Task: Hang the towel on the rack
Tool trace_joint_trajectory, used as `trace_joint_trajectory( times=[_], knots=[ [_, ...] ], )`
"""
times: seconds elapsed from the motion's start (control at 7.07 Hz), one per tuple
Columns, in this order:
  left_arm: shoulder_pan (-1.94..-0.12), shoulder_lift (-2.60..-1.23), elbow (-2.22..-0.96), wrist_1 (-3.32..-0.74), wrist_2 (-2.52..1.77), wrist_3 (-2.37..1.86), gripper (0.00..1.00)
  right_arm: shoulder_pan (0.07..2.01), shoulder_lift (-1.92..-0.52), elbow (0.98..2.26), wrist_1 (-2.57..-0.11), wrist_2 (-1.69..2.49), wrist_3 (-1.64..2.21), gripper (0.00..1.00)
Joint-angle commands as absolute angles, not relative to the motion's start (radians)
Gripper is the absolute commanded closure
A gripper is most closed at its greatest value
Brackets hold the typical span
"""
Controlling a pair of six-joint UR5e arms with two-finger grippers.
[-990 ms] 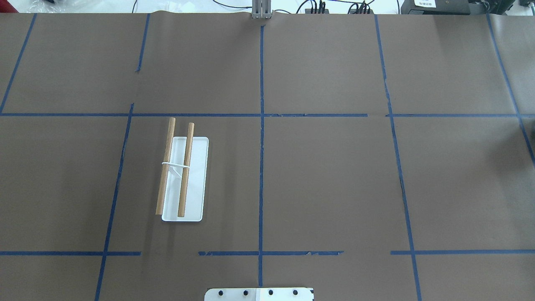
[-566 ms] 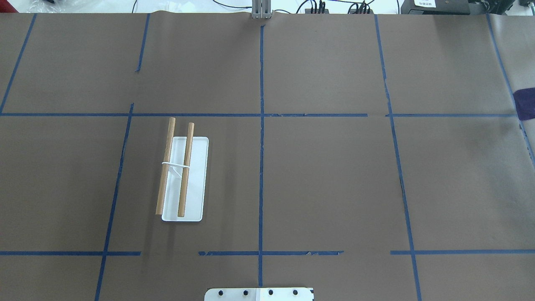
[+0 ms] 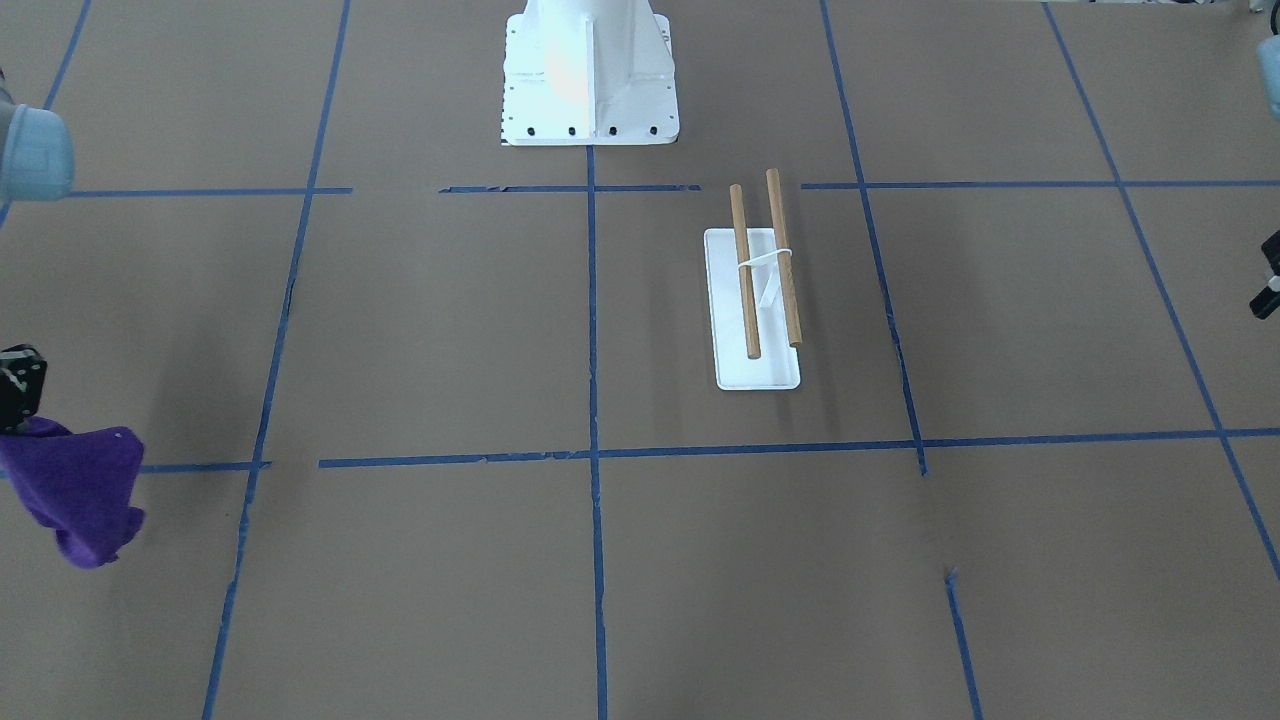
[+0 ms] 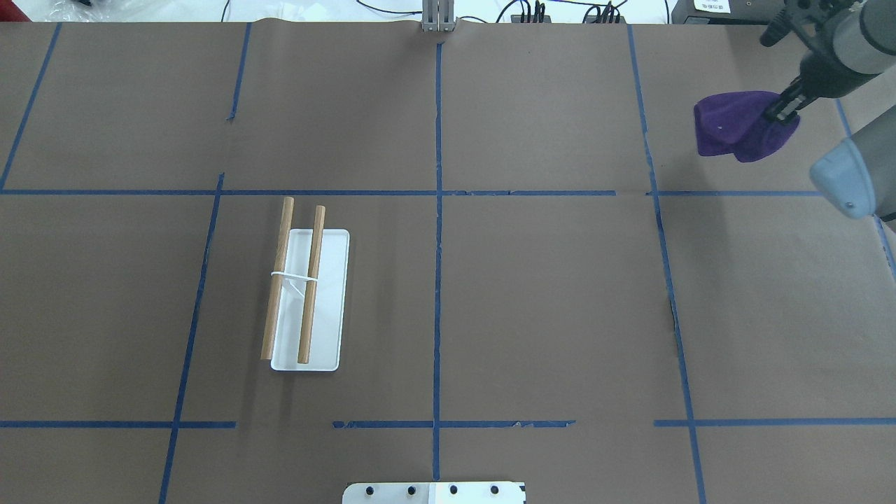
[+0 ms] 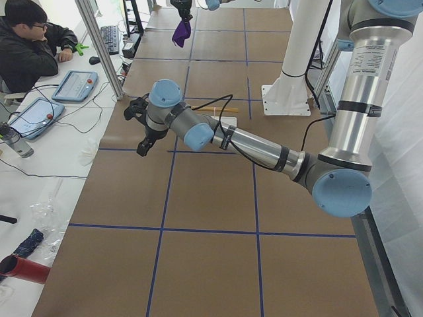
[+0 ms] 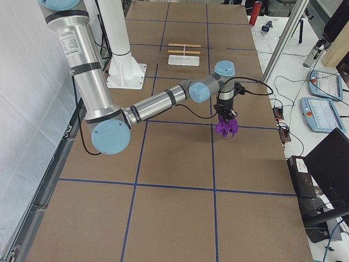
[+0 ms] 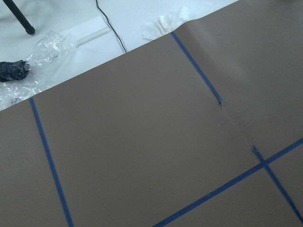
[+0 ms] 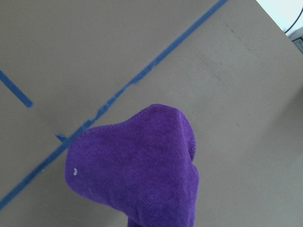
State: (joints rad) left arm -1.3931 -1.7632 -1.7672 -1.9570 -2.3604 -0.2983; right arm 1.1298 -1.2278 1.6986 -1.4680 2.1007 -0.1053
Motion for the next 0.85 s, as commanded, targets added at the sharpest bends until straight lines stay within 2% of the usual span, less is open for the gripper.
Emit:
trace_joint_trajectory(
  times=[0.0, 0.14, 0.57, 0.71],
  knots=[
    [-1.251, -1.862, -1.798, -1.96, -2.353, -0.841, 0.0, 1.021, -1.137, 1.742, -1.467, 2.149, 0.062, 1.0],
    [-1.176, -1.911, -1.811, -1.959, -2.353, -1.029, 0.0, 0.972, -1.088, 1.743, -1.466, 2.145, 0.102, 1.0],
    [-0.976, -2.108, -1.804, -1.96, -2.329, -1.63, 0.0, 0.866, -1.062, 1.842, -1.439, 2.129, 0.087, 1.0],
    [-0.903, -2.134, -1.812, -1.962, -2.23, -1.722, 0.0, 0.801, -1.031, 1.844, -1.357, 2.073, 0.097, 1.0]
  ],
)
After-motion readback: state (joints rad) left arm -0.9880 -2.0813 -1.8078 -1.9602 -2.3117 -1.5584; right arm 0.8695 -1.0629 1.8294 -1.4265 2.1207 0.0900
